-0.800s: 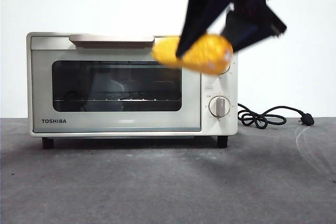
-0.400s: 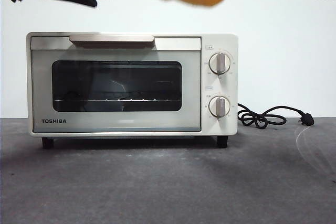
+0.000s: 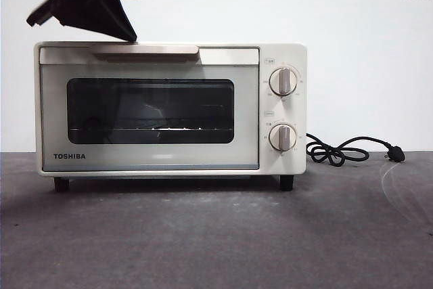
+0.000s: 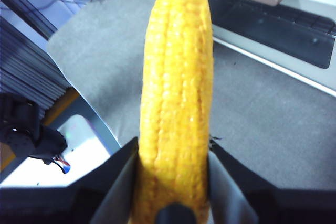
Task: Take the corn from the table,put the corn in the oven
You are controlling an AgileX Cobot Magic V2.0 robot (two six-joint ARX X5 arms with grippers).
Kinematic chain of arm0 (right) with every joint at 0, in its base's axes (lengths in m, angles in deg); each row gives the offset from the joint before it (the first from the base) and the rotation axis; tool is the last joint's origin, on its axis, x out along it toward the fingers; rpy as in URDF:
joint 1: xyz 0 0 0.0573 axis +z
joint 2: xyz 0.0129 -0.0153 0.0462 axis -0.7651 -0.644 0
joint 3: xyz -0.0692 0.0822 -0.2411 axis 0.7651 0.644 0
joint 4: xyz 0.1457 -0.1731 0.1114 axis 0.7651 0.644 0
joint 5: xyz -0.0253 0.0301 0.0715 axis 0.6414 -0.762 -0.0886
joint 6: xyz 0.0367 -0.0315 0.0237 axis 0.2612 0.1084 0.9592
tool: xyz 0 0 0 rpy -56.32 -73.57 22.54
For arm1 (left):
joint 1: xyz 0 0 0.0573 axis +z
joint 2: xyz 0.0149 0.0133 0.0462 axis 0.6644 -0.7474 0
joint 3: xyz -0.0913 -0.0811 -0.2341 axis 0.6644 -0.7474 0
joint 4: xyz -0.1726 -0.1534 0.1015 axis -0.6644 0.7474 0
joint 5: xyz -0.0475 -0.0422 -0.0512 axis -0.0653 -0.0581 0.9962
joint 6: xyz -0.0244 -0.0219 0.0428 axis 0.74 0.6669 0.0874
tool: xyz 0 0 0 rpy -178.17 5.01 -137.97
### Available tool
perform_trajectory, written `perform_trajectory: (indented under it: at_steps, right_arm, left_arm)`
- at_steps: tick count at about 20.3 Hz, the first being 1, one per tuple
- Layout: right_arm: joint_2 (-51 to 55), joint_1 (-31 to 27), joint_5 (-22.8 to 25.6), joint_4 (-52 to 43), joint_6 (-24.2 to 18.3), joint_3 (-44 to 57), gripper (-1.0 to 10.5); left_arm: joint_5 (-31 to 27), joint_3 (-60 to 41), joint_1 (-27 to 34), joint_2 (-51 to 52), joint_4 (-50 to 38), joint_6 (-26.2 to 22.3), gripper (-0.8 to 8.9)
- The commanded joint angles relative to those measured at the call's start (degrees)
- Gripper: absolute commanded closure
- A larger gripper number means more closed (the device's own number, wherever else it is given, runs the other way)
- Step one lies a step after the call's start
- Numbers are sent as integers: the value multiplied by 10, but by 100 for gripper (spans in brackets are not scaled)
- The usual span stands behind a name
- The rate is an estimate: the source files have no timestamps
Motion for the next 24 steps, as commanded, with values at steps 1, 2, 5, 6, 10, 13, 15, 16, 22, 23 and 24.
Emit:
perform_trajectory:
  at_steps: [1,2,5,6,10,13,15,16,22,23,24]
  right_arm:
    - [5,1,0,-4,7,-3,958]
    - [6,1,3,-4,7,-3,958]
    - [9,1,5,-4,7,-3,958]
    - [9,1,6,-4,6,-3,958]
    - [9,1,6,-4,6,-3,958]
    - [9,1,6,-4,6,-3,958]
    - [9,1,6,-4,6,-3,958]
    - [9,1,6,-4,6,-3,958]
    - [9,1,6,-3,6,-3,958]
    - [9,1,6,-3,6,-3,958]
    - [9,1,6,-3,6,-3,958]
  left_arm:
    - [-2,1,-7,-8,16,-19,819]
    - [-2,1,-10,-8,26,-22,819]
    - [-6,1,-18,-8,52,-31,819]
    - [-11,1,-21,-8,61,-35,819]
    - [-15,1,-34,-8,102,-36,819]
    - [-15,1,-47,-8,131,-36,819]
    - [-15,1,-55,-8,150,-36,818]
    - [-15,1,-60,-8,162,-36,819]
    - [-25,1,-86,-8,237,-37,819]
    - [-34,1,-92,-7,251,-38,819]
    - [-44,1,-96,-7,261,-39,819]
